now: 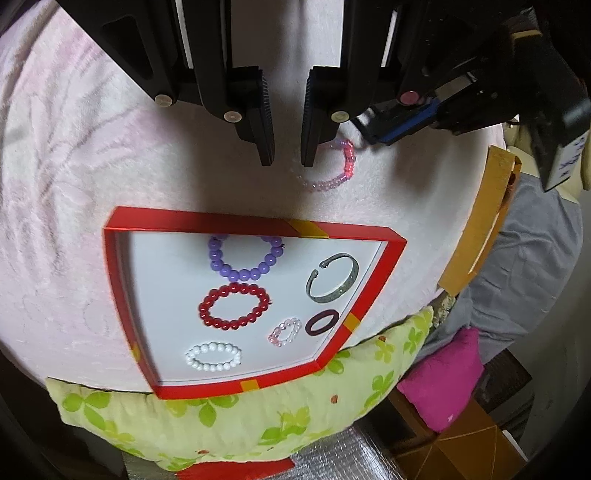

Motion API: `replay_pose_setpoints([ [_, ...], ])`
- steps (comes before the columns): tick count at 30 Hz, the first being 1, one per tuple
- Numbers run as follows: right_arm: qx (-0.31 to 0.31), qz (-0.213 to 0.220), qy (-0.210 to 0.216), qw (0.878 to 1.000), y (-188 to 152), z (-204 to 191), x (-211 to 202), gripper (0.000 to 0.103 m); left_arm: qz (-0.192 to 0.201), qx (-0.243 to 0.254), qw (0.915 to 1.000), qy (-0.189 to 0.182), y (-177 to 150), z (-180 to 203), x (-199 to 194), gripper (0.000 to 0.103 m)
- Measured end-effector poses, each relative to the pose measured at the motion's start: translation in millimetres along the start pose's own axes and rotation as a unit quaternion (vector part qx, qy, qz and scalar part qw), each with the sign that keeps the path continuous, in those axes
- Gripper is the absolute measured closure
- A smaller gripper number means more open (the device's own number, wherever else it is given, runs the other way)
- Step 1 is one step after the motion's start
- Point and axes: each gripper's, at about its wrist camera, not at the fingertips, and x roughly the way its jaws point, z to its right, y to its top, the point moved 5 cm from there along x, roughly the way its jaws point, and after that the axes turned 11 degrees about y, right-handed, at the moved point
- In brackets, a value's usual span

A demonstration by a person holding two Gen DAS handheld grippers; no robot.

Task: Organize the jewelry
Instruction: 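Grasp the black hair tie with metal ring using the left tool, then grasp the pink-white bead bracelet with the right tool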

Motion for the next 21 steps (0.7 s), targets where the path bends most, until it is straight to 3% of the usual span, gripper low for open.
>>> replay_pose_setpoints([
  [14, -0.048, -0.026, -0.047, 0.997, -2.6, -11.2, 35.6, 0.086, 0.011, -0.018, 0.9989, 0.041, 1.1, -28.6, -9.8, 0.097],
  [17, -0.069, -0.021, -0.059, 0.996, -3.8, -13.7, 37.0, 0.094, 0.014, -0.021, 0.9984, 0.051, 0.9, -34.1, -11.6, 0.097],
  [21, -0.077, -0.014, -0.068, 0.995, -4.3, -14.7, 35.2, 0.094, 0.018, -0.023, 0.9978, 0.06, 0.9, -38.3, -13.8, 0.097],
])
